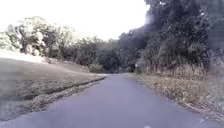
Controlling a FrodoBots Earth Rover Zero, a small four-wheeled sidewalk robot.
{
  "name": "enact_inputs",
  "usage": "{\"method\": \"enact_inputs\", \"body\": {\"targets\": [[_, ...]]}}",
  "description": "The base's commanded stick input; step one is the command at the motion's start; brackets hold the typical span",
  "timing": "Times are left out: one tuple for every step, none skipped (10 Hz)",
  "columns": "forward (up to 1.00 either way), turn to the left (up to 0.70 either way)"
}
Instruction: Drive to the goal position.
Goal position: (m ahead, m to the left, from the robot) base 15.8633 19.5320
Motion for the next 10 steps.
{"method": "enact_inputs", "body": {"targets": [[1.0, 0.0], [1.0, 0.0], [1.0, -0.1], [1.0, -0.3], [1.0, -0.27], [1.0, -0.02], [1.0, 0.0], [1.0, 0.0], [1.0, 0.0], [1.0, 0.0]]}}
